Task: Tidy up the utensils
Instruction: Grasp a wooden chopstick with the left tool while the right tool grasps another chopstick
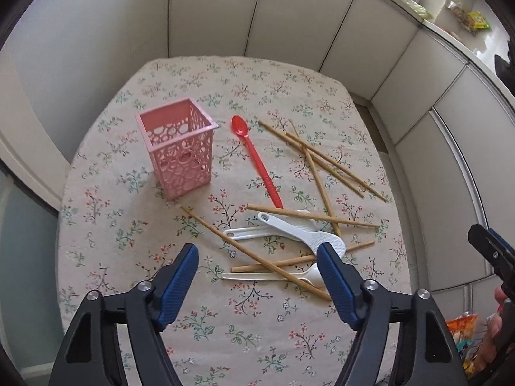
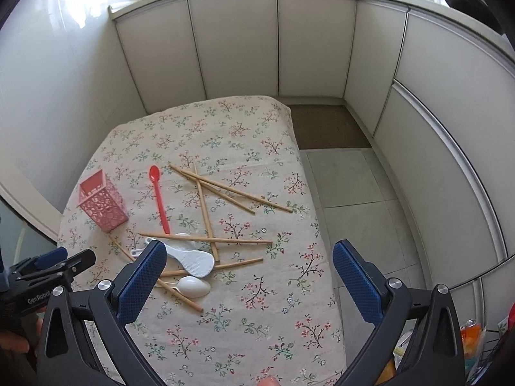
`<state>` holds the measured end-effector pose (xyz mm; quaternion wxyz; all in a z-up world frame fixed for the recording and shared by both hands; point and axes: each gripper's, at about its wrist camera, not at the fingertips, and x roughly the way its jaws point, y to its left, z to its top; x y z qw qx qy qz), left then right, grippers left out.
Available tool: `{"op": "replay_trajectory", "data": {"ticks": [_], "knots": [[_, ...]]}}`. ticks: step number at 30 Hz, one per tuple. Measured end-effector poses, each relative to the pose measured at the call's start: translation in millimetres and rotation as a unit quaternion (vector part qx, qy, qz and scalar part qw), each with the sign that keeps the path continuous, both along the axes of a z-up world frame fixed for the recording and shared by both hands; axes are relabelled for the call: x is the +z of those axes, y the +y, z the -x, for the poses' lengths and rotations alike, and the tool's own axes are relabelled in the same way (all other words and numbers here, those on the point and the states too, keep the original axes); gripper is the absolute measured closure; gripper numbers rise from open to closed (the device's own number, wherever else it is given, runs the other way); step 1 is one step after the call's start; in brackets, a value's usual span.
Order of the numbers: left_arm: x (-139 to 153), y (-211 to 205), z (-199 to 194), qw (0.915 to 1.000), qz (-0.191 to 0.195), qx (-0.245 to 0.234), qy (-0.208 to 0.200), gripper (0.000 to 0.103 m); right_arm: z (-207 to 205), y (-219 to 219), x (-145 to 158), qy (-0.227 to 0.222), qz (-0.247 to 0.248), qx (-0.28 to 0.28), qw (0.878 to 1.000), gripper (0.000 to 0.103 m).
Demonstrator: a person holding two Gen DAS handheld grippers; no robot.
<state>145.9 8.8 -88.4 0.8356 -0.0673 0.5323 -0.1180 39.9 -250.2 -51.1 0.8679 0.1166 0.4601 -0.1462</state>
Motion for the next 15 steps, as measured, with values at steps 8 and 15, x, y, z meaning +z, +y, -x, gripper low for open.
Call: {"op": "replay_trajectory", "data": {"ticks": [8,15], "knots": [[-70,24,-39,0.9947,0.025,0.065,0.076,0.051,-18,-19,-53,0.054,-0.061,0.02,0.997,0.006],[-103,38,-59,0.9881,0.016,0.128,0.084,0.064,-26,-20,-63,0.054,-0.078,0.023,0.995,0.01]]}}
